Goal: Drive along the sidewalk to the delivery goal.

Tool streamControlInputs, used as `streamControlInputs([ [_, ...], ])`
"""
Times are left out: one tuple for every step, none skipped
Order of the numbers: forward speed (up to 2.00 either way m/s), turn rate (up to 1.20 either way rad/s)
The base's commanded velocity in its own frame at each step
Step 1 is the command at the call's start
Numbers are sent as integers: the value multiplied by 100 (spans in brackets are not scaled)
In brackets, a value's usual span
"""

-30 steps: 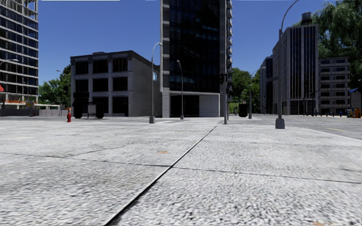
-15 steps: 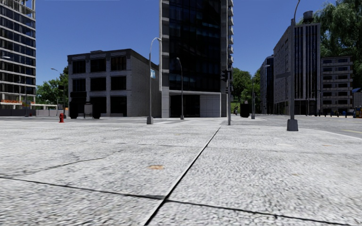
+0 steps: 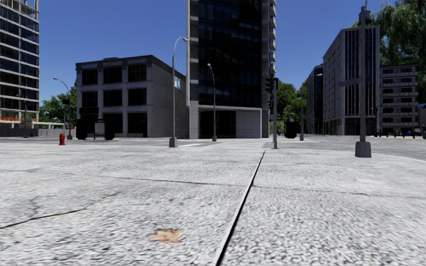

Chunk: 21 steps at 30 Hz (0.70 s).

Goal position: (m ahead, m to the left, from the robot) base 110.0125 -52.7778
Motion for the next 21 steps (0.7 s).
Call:
streamControlInputs([
  [200, 0],
  [200, 0],
  [200, 0],
  [200, 0],
  [200, 0],
  [200, 0],
  [200, 0],
  [200, 0],
  [200, 0],
  [200, 0],
  [200, 0],
  [200, 0],
  [200, 0],
  [200, 0],
  [200, 0],
  [200, 0],
  [200, 0],
  [200, 0],
  [200, 0],
  [200, 0],
  [200, 0],
])
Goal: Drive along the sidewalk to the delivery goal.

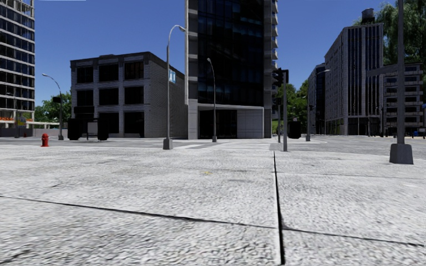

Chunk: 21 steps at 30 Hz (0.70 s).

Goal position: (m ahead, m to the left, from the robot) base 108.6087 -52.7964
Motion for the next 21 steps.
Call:
streamControlInputs([
  [200, 0],
  [200, 0],
  [200, 0],
  [200, 0],
  [200, 0],
  [200, 0],
  [200, 0],
  [200, 0],
  [200, 0],
  [200, 0],
  [200, 0],
  [200, 0],
  [200, 0],
  [200, 0],
  [200, 0],
  [200, 0],
  [200, 0],
  [200, 0],
  [200, 0],
  [200, 0],
  [200, 0],
])
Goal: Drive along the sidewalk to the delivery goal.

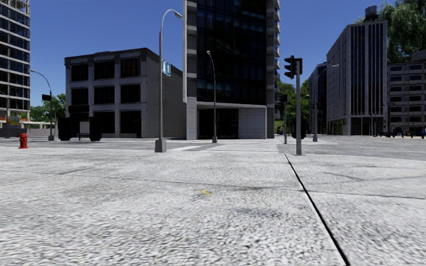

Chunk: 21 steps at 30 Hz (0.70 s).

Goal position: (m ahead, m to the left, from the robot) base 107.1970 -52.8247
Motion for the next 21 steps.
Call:
streamControlInputs([
  [200, 0],
  [200, 0],
  [200, 0],
  [200, 0],
  [200, 0],
  [200, 0],
  [200, 0],
  [200, 0],
  [200, 0],
  [200, 0],
  [200, 0],
  [200, 0],
  [200, 0],
  [200, 0],
  [200, 0],
  [200, 0],
  [200, 0],
  [200, -9],
  [200, -22],
  [200, -22],
  [200, -27],
])
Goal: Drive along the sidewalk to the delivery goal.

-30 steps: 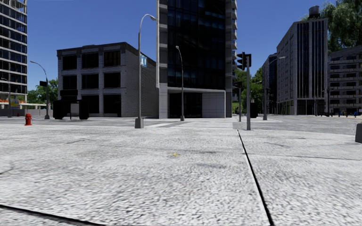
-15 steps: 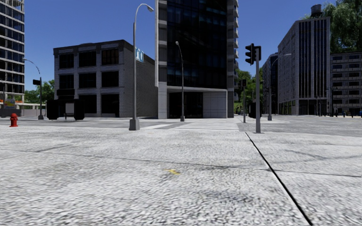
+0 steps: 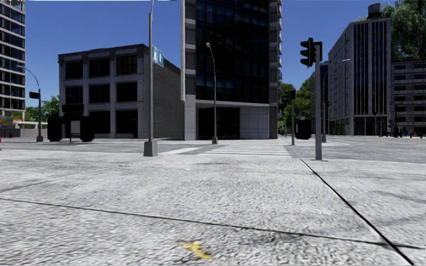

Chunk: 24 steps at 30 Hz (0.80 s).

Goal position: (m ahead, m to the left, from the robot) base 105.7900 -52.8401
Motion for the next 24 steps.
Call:
streamControlInputs([
  [200, -28],
  [200, -28],
  [200, -28],
  [200, -28],
  [200, -28],
  [200, -28],
  [200, -28],
  [200, -28],
  [200, -28],
  [200, -28],
  [200, -28],
  [200, -28],
  [200, -28],
  [200, -28],
  [200, -28],
  [200, -28],
  [200, -28],
  [200, -28],
  [200, -28],
  [200, -28],
  [200, -28],
  [200, -28],
  [200, -28],
  [200, -28],
])
